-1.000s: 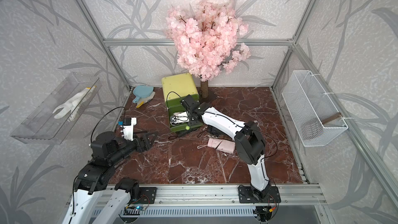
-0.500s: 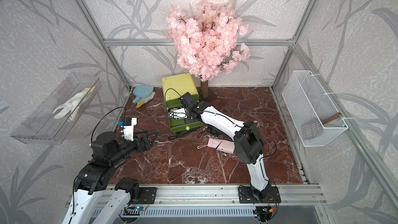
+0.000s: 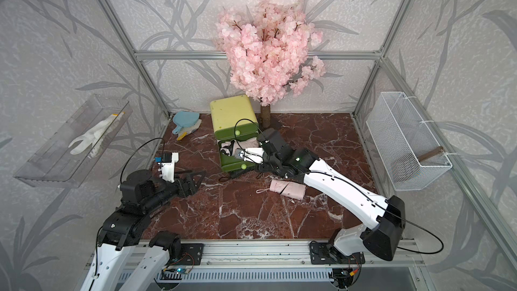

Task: Place the umbrella in the drawer by color
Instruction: Place the umbrella in the drawer, then pick up the umbrella from the center of the board.

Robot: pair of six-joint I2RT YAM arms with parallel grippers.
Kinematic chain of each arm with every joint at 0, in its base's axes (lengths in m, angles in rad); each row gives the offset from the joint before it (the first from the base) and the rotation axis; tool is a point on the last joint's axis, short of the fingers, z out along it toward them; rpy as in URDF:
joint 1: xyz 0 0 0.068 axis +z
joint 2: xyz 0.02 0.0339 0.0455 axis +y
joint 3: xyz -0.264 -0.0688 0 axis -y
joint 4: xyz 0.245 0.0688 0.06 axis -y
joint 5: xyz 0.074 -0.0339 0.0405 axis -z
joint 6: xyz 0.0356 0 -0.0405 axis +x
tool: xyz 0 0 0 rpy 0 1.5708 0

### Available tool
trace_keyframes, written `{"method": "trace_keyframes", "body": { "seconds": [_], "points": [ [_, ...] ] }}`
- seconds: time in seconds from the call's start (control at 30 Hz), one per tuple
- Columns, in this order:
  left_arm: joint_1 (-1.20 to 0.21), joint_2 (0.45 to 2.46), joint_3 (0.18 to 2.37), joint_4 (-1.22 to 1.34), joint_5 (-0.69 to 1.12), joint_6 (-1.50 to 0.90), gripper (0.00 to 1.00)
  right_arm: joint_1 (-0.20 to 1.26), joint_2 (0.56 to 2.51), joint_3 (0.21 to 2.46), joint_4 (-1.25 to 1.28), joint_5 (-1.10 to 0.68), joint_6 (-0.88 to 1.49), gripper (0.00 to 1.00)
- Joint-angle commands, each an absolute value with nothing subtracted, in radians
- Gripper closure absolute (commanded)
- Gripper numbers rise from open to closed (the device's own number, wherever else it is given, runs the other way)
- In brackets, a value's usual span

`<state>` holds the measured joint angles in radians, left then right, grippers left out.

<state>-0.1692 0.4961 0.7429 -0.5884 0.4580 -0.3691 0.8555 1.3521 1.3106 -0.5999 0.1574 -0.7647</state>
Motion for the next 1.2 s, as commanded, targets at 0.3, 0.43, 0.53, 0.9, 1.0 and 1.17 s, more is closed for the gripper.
{"method": "trace_keyframes", "body": {
  "seconds": [0.3,0.43,0.53,0.9,1.0,1.17],
  "points": [
    [-0.178,0.515,0.724,-0.547,0.524,-0.38,0.19,0.815,1.398,0.995,-0.73,0.225,-0.64,0.2],
    [-0.186,0.544,0.718,-0.537,0.563,-0.382,0.19,0.775,1.465,0.975,-0.741,0.264,-0.645,0.2],
    [-0.19,0.552,0.708,-0.505,0.623,-0.389,0.19,0.712,1.473,0.937,-0.742,0.232,-0.669,0.2],
    [-0.245,0.565,0.694,-0.449,0.743,-0.398,0.17,0.668,1.616,0.986,-0.833,-0.008,-0.634,0.11],
    [-0.279,0.566,0.705,-0.486,0.684,-0.378,0.17,0.659,1.655,0.982,-0.815,-0.012,-0.635,0.0],
    [-0.3,0.565,0.711,-0.506,0.646,-0.368,0.17,0.628,1.693,0.982,-0.73,0.138,-0.638,0.0]
  ]
}}
